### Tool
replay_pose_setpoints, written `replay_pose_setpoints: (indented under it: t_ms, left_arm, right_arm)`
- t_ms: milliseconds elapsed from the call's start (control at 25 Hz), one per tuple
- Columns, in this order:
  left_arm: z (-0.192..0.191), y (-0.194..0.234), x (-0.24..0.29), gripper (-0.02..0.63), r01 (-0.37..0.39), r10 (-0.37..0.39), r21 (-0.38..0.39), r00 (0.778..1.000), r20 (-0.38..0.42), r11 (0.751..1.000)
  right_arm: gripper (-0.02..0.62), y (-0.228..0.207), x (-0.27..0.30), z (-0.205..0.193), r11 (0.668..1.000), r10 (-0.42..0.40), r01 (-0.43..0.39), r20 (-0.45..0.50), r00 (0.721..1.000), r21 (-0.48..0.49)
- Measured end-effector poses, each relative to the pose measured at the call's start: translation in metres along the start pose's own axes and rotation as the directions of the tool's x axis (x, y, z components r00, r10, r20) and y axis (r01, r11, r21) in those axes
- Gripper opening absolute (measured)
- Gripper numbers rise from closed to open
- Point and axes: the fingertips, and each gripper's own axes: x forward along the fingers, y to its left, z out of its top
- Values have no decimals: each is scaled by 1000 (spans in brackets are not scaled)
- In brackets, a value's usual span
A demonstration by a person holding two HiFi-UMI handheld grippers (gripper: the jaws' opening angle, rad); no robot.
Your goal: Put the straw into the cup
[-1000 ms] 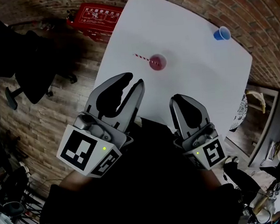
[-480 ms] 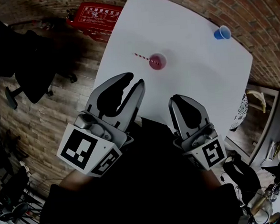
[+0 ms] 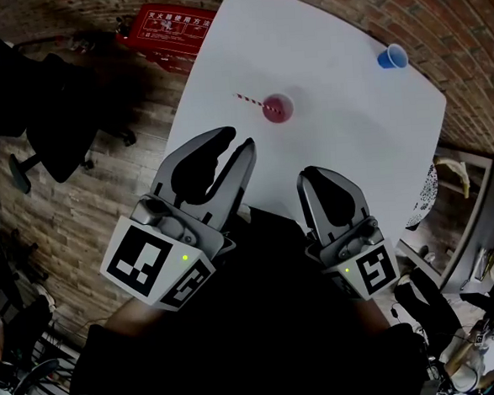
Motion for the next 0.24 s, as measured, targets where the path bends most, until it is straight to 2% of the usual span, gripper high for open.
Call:
replay_pose_setpoints:
  t_ms: [240]
  left_arm:
    - [-2, 1, 3, 109, -1, 1, -1, 1000, -1, 1000]
  right_arm:
    - [52, -2, 1, -1, 1000, 2, -2, 3, 1000, -1]
